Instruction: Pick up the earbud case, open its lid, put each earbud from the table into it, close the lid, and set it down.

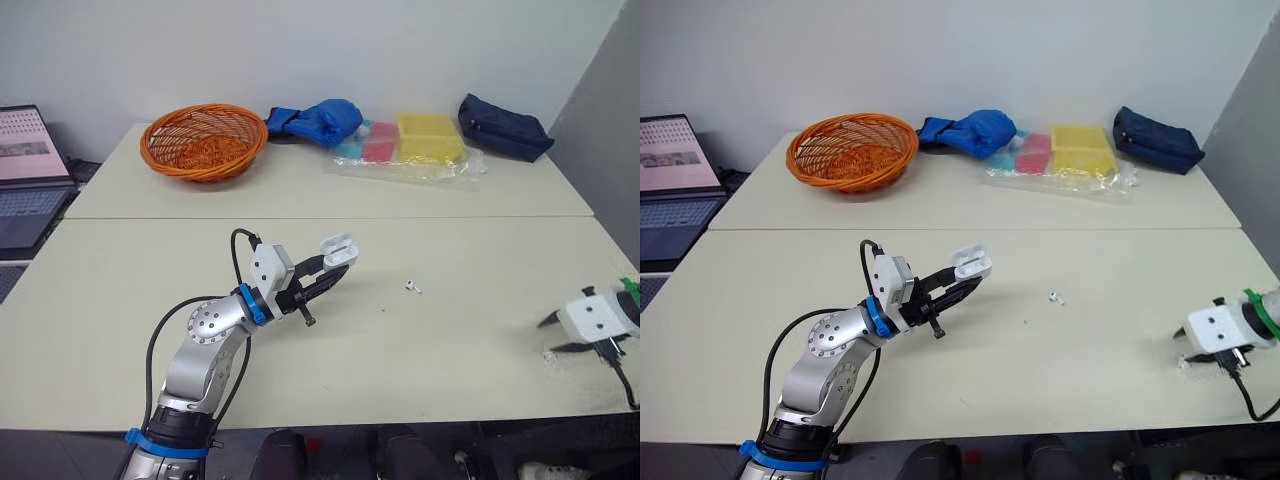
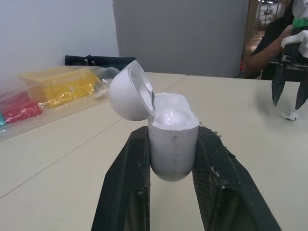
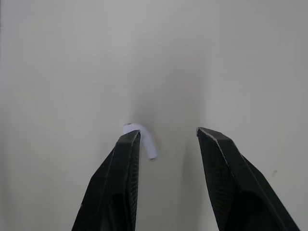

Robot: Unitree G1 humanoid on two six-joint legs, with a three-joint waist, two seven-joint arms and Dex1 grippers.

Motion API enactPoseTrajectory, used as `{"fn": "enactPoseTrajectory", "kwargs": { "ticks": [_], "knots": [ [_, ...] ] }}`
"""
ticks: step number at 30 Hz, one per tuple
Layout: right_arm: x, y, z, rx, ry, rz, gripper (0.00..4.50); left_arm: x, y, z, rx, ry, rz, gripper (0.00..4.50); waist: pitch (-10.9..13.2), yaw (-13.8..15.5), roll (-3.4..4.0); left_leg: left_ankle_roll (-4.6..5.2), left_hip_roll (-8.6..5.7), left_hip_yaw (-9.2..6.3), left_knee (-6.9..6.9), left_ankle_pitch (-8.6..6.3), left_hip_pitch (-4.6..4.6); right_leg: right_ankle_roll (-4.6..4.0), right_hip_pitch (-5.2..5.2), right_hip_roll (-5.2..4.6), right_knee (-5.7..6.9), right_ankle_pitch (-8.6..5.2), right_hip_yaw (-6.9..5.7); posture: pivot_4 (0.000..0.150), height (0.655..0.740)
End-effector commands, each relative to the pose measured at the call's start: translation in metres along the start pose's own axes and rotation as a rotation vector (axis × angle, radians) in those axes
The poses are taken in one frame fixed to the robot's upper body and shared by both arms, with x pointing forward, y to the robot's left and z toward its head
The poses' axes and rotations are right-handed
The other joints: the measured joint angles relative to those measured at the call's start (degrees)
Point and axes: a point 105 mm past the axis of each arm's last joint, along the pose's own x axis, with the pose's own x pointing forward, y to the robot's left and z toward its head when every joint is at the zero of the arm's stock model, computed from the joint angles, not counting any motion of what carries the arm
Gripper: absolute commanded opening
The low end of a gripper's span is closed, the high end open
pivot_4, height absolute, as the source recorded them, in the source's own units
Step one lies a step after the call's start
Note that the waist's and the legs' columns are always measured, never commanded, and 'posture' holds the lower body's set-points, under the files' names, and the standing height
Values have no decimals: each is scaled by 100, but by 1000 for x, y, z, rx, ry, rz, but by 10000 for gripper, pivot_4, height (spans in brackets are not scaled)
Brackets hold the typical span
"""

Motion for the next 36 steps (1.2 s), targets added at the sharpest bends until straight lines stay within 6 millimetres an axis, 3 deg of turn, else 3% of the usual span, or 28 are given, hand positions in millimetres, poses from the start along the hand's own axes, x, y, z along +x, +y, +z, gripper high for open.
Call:
{"fn": "enactPoseTrajectory", "kwargs": {
  "ticks": [1, 8, 21, 36],
  "knots": [
    [-7, 4, 1, -34, 16, 20, 19106, 4, -2, 11, 22, -46, -12, 8048, 0, -7, 0, 0, -1, 1, 1, 0, 0, 0, 0, -2, 0, 0, 0, 1500, 7400],
    [0, -5, 1, -33, 14, -48, 19106, 3, -2, 12, 22, -44, -12, 8048, 0, -18, 0, 0, 0, 3, 3, 0, 6, -1, 0, -2, 5, 1, -1, 1500, 7400],
    [-2, -12, 2, -20, 2, -81, 19106, 4, -2, 12, 22, -43, -15, 8048, 0, -10, 0, 0, -2, 3, 2, 0, 3, 0, 0, -3, 2, 1, -1, 1500, 7400],
    [-8, -37, 8, -7, -25, -181, 19106, 3, -3, 12, 18, -42, -18, 8048, 1, -12, 0, 0, -2, 4, 0, 0, 2, 0, -1, -4, 0, 0, -2, 1500, 7400]
  ]
}}
